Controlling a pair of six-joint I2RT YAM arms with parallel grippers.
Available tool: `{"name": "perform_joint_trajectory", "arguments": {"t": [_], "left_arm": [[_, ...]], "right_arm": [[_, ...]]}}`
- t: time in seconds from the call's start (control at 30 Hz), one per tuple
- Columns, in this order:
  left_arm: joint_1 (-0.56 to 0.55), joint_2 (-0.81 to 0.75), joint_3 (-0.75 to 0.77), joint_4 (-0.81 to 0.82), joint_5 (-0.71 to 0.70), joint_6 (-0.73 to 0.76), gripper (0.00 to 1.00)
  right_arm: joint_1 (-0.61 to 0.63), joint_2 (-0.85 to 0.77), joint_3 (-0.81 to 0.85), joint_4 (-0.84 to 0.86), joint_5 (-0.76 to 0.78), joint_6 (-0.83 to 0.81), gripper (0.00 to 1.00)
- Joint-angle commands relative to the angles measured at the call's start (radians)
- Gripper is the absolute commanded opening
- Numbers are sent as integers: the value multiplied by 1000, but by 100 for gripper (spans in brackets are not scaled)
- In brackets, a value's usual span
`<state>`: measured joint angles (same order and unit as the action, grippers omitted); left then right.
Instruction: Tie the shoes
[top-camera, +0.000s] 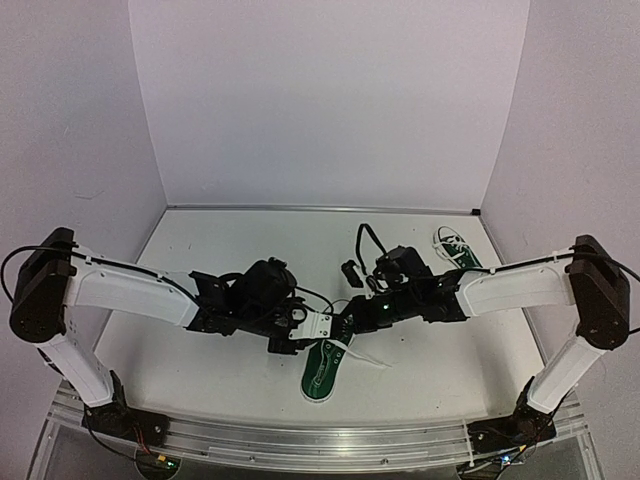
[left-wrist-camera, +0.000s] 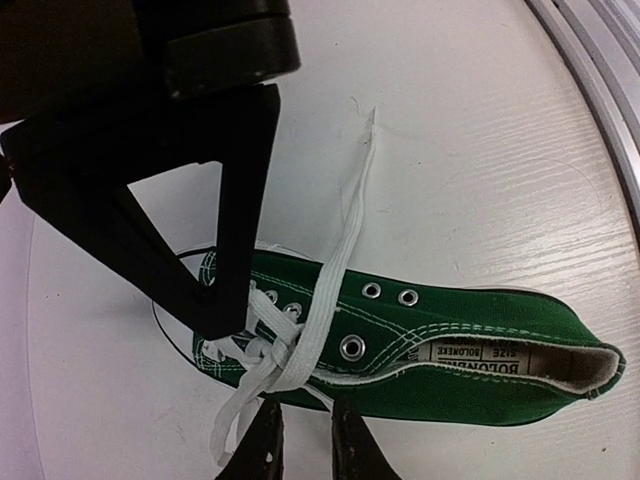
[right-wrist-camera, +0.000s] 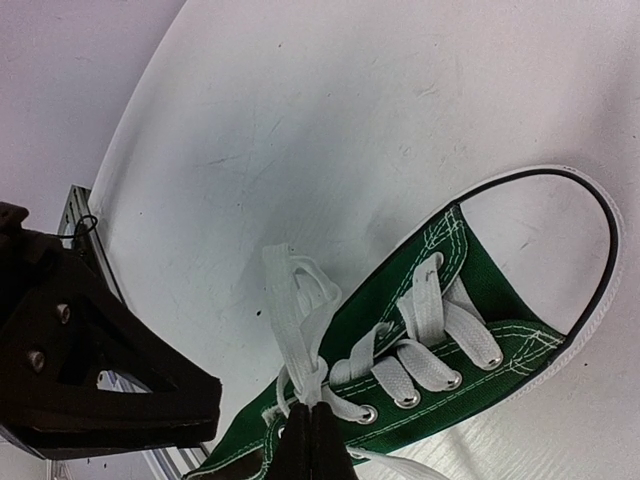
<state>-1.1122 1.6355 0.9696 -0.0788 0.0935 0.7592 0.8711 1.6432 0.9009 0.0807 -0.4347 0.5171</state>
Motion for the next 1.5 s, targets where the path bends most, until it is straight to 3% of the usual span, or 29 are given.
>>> {"name": "perform_joint_trajectory", "arguments": {"t": [0.0,0.77,1.1,1.47], "left_arm": [[-6,35,61,-3,-25,28,17],[-12,145,128,-40,-55,61,19],[-12,127,105,13,-84,22,0],[-11,47,35,150,-84,-76,0]], "right_arm": [[4,0,6,37,10,6,0],[1,3,1,40,7,3,0],[1,3,1,40,2,4,0],[1,3,0,44,-4,6,0]]}}
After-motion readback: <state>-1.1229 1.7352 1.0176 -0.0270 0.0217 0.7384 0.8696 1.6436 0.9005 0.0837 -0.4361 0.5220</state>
